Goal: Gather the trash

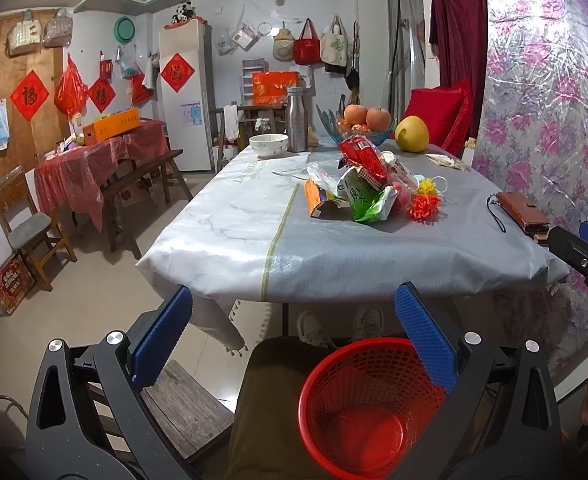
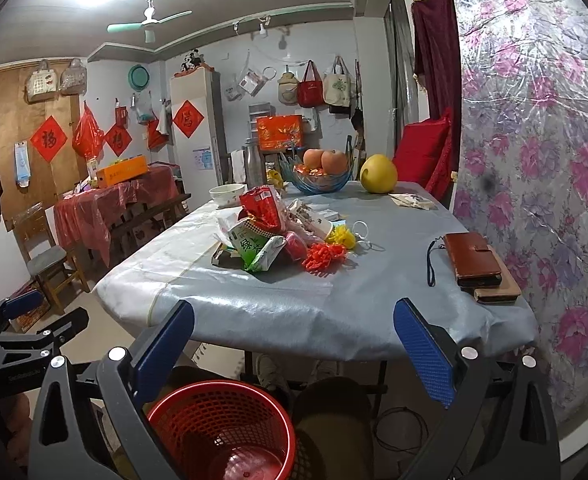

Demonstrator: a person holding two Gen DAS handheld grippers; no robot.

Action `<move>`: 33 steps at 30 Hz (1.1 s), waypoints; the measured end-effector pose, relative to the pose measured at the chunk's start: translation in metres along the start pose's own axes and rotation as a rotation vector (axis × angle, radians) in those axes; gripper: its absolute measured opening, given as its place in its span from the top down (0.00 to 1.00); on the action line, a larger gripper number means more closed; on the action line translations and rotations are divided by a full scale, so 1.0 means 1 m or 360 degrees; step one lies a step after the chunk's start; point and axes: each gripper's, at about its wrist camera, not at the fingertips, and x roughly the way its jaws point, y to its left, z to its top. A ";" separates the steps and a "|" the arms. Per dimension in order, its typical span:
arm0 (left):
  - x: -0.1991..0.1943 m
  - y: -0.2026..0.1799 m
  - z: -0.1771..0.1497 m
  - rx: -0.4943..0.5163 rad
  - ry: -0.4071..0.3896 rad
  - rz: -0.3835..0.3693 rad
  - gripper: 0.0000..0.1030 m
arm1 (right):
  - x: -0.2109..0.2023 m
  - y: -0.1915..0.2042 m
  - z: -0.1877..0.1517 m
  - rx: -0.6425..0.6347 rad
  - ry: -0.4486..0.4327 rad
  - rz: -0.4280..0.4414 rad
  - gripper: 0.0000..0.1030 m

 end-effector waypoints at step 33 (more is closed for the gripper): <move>0.000 -0.002 -0.003 -0.0002 0.0000 0.0003 0.06 | -0.004 0.001 0.006 -0.0007 -0.0006 0.0020 0.05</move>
